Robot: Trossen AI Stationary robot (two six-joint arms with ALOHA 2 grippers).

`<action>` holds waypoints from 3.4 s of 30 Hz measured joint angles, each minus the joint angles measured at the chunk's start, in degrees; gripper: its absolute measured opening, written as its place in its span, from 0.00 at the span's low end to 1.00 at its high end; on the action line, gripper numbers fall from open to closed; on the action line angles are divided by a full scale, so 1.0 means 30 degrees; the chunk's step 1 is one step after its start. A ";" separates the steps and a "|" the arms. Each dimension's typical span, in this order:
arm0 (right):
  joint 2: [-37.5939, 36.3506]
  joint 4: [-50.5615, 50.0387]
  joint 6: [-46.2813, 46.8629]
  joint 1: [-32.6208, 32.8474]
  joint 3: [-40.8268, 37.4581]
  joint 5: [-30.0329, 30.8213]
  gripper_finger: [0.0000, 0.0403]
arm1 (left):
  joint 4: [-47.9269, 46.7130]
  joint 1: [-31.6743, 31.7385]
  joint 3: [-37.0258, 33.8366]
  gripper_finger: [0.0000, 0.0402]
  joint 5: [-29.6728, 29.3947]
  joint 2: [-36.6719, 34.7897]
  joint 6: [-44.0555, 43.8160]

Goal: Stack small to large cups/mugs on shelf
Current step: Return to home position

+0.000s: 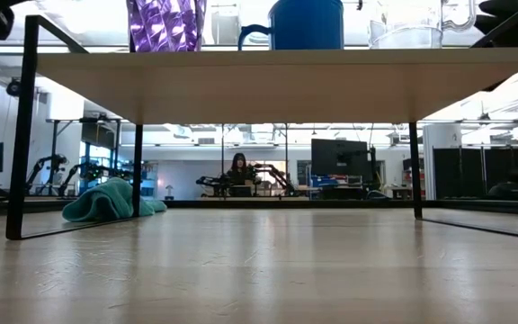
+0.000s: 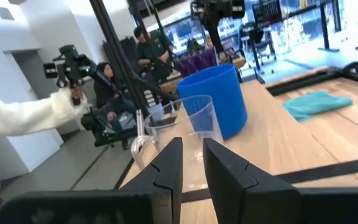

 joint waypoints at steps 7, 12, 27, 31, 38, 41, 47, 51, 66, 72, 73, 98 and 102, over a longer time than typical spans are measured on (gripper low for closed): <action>0.0000 0.1066 -0.0195 0.0000 -0.0719 0.0000 0.15 | 0.1704 -0.0003 -0.1804 0.19 0.0028 -0.0018 0.0113; 0.0014 0.1241 -0.0263 0.0000 -0.0698 0.0000 0.15 | 0.3104 -0.0007 -0.3082 0.19 0.0094 -0.0033 0.0099; 0.0015 0.0732 -0.1367 0.0000 -0.0747 0.2511 0.15 | 0.6111 -0.0015 -0.6445 0.19 0.0125 -0.0069 -0.0161; 0.0015 0.0598 -0.1742 0.0000 -0.0890 0.3954 0.15 | 0.6958 -0.0015 -0.7191 0.19 0.0124 -0.0069 -0.0168; 0.0015 0.0699 -0.2076 0.0000 -0.1330 0.6320 0.15 | 0.8368 -0.0015 -0.8748 0.19 0.0124 -0.0077 -0.0184; 0.0015 0.0700 -0.2097 0.0000 -0.1421 0.7388 0.15 | 0.8741 -0.0015 -0.9279 0.19 0.0116 -0.0077 -0.0184; 0.0007 0.0492 -0.2117 -0.0007 -0.1466 0.8859 0.15 | 1.0002 0.0000 -1.0302 0.19 0.0009 -0.0084 -0.0138; 0.0015 0.0044 -0.1259 -0.0007 -0.1791 0.8859 0.15 | 1.0627 0.0000 -1.1126 0.19 -0.0155 -0.0084 -0.0074; 0.0015 0.0285 -0.0939 -0.0036 -0.2317 0.8728 0.15 | 1.3900 0.0000 -1.3464 0.19 -0.0809 -0.0069 -0.0045; 0.0015 0.0292 -0.0914 -0.0036 -0.2317 0.8614 0.15 | 1.6024 0.0000 -1.5035 0.19 -0.0798 -0.0069 -0.0114; 0.0015 0.0297 -0.0836 -0.0036 -0.2317 0.8568 0.15 | 1.6132 0.0000 -1.5169 0.19 -0.0794 -0.0031 -0.0292; 0.0469 0.0297 -0.0410 -0.0036 -0.2310 0.8000 0.15 | 1.7065 0.0000 -1.6541 0.19 -0.0700 0.0104 -0.1402; 0.1193 0.0292 0.0262 -0.0036 -0.2310 0.7972 0.15 | 1.7115 0.0000 -1.6567 0.19 -0.0700 0.0125 -0.1502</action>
